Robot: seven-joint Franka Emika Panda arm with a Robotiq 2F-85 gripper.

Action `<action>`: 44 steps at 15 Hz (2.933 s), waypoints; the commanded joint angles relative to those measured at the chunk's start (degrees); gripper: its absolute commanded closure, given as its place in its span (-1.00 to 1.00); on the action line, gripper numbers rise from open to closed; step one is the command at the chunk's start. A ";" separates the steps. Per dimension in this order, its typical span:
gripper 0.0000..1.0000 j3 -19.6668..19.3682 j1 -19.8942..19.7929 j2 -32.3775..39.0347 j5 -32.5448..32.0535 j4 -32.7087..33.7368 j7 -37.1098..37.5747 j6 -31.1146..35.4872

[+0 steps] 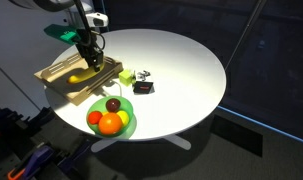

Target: Put the banana on the table and then put it in the crate

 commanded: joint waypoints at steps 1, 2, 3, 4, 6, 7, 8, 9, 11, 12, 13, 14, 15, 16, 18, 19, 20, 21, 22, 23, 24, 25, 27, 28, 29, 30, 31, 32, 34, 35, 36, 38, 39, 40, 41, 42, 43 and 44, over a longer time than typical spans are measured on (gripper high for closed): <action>0.66 0.12 0.24 0.50 -0.02 0.50 -0.19 -0.12; 0.66 0.29 0.27 0.85 0.04 0.74 -0.40 -0.10; 0.66 0.45 0.31 1.11 0.05 0.90 -0.57 -0.06; 0.66 0.56 0.43 1.34 -0.07 1.03 -0.62 -0.06; 0.66 0.64 0.89 1.70 -0.56 1.34 -0.33 0.01; 0.66 0.65 1.20 1.84 -0.86 1.57 -0.15 -0.16; 0.66 0.48 1.68 1.96 -1.34 1.87 0.28 -0.45; 0.66 0.29 2.15 2.04 -1.88 2.19 0.70 -0.74; 0.66 -0.06 3.05 2.35 -2.96 2.93 1.56 -1.33; 0.66 -0.18 3.47 2.54 -3.58 3.30 1.91 -1.44; 0.66 -0.24 3.75 2.72 -3.93 3.63 2.07 -1.44; 0.66 -0.14 3.93 3.12 -4.11 4.14 1.94 -1.53; 0.66 -0.09 4.16 3.57 -4.42 4.70 1.93 -1.60; 0.66 -0.01 4.35 4.02 -4.51 5.16 1.82 -1.58; 0.66 0.11 4.78 5.09 -4.75 6.21 1.72 -1.66; 0.66 0.24 4.89 5.62 -4.66 6.67 1.54 -1.56; 0.66 0.41 5.01 6.22 -4.40 7.09 1.34 -1.46; 0.66 0.53 5.14 6.76 -4.22 7.53 1.17 -1.46; 0.66 0.64 5.29 7.44 -4.08 8.04 1.05 -1.46; 0.66 0.76 5.43 8.07 -3.97 8.47 0.89 -1.47; 0.66 0.87 5.56 8.71 -3.80 8.97 0.82 -1.43; 0.66 1.04 5.60 9.35 -3.49 9.45 0.69 -1.31; 0.66 1.21 5.85 10.42 -3.31 10.24 0.76 -0.96; 0.66 1.19 6.03 10.86 -3.29 10.61 1.05 -0.76; 0.66 1.22 6.11 11.30 -3.22 10.91 1.18 -0.49; 0.66 1.28 6.14 11.76 -3.00 11.10 1.34 -0.06; 0.66 1.33 6.15 12.10 -2.80 11.29 1.46 0.24; 0.66 1.59 5.88 12.45 -2.30 11.40 1.28 0.76; 0.66 1.89 5.58 12.89 -1.55 11.45 1.03 1.64; 0.66 1.91 5.60 13.00 -1.29 11.43 0.98 2.00; -0.34 1.79 5.78 12.94 -1.34 11.31 1.05 2.41; -0.50 1.67 5.98 12.53 -1.50 10.99 1.12 2.91; -0.63 1.59 6.09 12.31 -1.65 10.92 1.17 2.94; -0.80 1.49 6.22 12.06 -1.80 10.85 1.29 2.91; -0.93 1.32 6.42 11.82 -2.04 10.85 1.47 2.62; -1.00 1.30 6.46 11.59 -2.08 10.85 1.48 2.29; -1.00 1.20 6.54 11.35 -2.17 10.89 1.60 1.87; -1.00 1.17 6.56 11.14 -2.21 10.89 1.62 1.69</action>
